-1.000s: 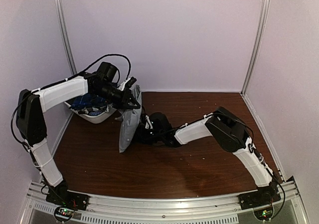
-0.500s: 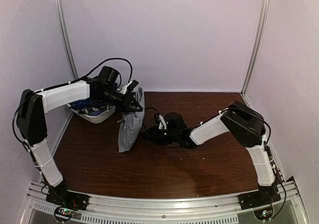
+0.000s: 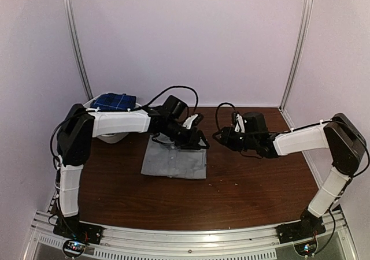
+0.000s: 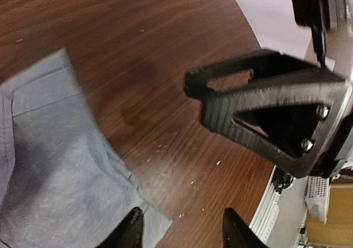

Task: Fold and stack the long sleeve shirts
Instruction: Turn over the square-folded shirt at the center of the board, then move the square-folded shirt to the center of the board.

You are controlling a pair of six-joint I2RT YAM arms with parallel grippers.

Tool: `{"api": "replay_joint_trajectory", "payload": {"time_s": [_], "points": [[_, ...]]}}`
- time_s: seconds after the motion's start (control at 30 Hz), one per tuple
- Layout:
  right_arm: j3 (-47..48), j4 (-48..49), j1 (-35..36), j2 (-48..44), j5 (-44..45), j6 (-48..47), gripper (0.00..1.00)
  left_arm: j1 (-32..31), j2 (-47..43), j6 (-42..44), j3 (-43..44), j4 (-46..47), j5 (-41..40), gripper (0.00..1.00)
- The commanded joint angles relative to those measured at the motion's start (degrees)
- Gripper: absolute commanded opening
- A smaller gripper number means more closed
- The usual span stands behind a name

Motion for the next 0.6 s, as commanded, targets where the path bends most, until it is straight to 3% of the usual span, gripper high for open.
{"api": "replay_joint_trajectory", "payload": {"time_s": [0.0, 0.07, 0.23, 0.33, 0.57], "points": [[-1.29, -11.1, -1.61, -3.51, 4.22, -6.18, 0.52, -3.69, 3.24, -3.79, 7.68, 3.99, -6.03, 0.59], [-0.82, -12.5, -1.62, -3.63, 4.78, -7.18, 0.57, -3.08, 1.63, -2.77, 7.94, 2.69, -9.91, 0.65], [2.26, -14.75, -0.3, -1.12, 5.58, -8.95, 0.65, 1.32, -6.98, -2.34, 0.21, 1.14, -17.63, 0.66], [5.91, -17.14, 1.77, 2.04, 7.26, -10.2, 0.65, 4.95, -12.59, -1.79, -7.3, 0.91, -21.59, 0.66], [12.24, -19.94, 4.93, 8.68, 7.93, -10.49, 0.59, 13.39, -19.16, 1.52, -22.74, 1.03, -21.49, 0.61]]}}
